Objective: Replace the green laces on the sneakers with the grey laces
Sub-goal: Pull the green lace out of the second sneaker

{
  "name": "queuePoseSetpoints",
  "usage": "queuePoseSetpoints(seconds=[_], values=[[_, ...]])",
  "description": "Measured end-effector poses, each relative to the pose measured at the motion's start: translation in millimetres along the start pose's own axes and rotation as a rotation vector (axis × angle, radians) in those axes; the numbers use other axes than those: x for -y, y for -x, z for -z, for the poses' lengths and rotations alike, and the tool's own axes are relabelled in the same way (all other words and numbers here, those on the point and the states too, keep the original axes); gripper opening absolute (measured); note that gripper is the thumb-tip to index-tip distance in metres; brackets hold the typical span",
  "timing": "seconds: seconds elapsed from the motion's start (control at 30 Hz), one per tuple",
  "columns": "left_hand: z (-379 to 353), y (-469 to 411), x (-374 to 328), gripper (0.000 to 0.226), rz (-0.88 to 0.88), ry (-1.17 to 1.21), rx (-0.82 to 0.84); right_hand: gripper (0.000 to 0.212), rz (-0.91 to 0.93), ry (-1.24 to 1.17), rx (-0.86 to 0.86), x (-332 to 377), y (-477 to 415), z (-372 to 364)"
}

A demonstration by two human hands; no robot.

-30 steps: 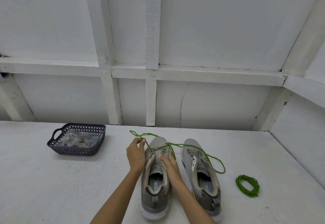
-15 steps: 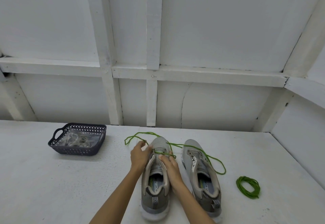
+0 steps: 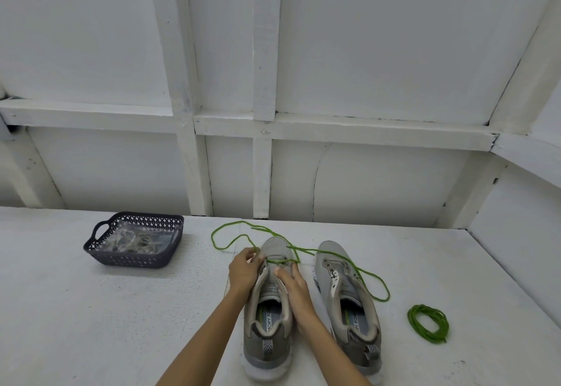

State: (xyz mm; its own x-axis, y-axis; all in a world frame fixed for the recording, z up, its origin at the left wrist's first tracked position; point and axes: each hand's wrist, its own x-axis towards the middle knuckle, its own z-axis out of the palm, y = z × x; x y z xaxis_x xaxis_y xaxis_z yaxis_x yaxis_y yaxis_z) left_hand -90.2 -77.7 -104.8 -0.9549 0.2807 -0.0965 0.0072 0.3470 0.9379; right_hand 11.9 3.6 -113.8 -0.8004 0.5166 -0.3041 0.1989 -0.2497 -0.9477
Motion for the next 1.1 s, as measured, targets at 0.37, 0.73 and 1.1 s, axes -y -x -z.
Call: queuePoseSetpoints(seconds=[0.37,0.73,1.1], values=[[0,4,-7,0.013,-0.042,0.194,0.016,0.081,0.022,0.032,-0.004,-1,-3,0],[4,6,-13,0.032,-0.019,0.182,-0.034,0.073,0.047,0.018,0.021,-2,-2,4],[6,3,-9,0.011,-0.059,0.110,-0.179,0.076,0.024,0.055,0.015,3,2,2]])
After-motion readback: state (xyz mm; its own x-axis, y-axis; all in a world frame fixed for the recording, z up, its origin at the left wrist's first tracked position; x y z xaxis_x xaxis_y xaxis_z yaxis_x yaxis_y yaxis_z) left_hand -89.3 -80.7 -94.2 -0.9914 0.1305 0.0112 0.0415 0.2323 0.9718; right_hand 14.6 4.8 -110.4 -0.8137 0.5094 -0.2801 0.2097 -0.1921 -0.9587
